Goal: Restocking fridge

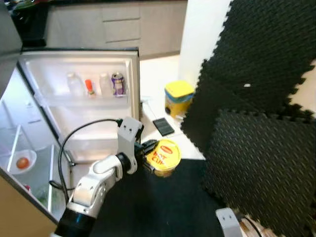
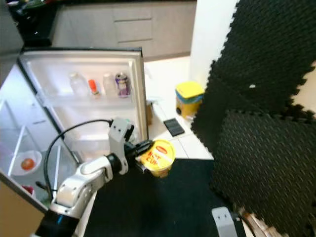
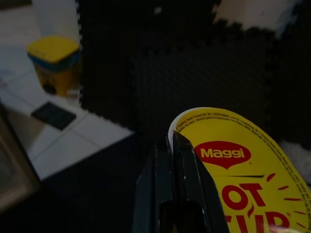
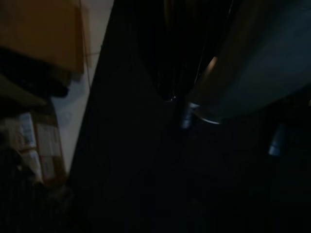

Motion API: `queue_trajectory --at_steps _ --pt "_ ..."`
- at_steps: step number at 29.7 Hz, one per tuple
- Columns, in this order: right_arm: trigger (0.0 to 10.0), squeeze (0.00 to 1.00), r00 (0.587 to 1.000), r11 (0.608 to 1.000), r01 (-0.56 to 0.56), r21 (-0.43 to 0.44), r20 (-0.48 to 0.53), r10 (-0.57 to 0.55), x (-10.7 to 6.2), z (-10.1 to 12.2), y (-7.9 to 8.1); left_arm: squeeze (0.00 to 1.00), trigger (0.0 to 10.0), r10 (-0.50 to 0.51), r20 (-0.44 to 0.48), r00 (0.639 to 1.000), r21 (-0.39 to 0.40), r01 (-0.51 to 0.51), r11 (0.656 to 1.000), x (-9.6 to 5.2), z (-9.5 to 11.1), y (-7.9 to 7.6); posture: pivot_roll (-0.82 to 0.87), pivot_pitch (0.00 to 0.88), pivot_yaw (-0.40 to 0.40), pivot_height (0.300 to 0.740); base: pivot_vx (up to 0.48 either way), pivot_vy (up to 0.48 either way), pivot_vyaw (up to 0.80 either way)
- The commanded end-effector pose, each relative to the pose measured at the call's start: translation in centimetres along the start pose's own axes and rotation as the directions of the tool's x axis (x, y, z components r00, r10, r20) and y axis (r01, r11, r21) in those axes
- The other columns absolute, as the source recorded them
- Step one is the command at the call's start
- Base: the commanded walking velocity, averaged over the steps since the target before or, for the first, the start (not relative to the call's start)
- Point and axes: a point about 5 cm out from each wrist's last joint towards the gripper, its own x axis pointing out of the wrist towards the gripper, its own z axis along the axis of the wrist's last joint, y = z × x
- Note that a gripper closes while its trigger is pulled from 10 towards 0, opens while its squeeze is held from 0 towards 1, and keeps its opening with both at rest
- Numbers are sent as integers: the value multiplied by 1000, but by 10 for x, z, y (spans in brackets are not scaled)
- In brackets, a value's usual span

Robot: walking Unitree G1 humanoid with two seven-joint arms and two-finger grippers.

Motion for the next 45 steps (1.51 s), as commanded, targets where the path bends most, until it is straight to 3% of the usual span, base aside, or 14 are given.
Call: queue_trajectory --at_steps 1,16,31,45 --pt "10000 0 1000 1000 -18 15 26 18 1 5 3 0 10000 29 -3 1000 5 -29 1000 -2 1 6 69 19 -7 740 0 0 788" --pt "10000 0 1000 1000 -3 26 19 3 0 2 0 0 10000 21 11 1000 0 -21 1000 -3 4 8 67 18 -7 740 0 0 783" --pt "10000 0 1000 999 11 30 5 -11 -1 -2 -1 0 10000 -6 45 999 2 6 1000 -2 10 5 64 19 -4 740 0 0 0" --pt "10000 0 1000 1000 10 26 1 -10 -1 -3 0 0 10000 -19 47 999 6 19 1000 0 11 1 67 21 -6 740 261 0 0"
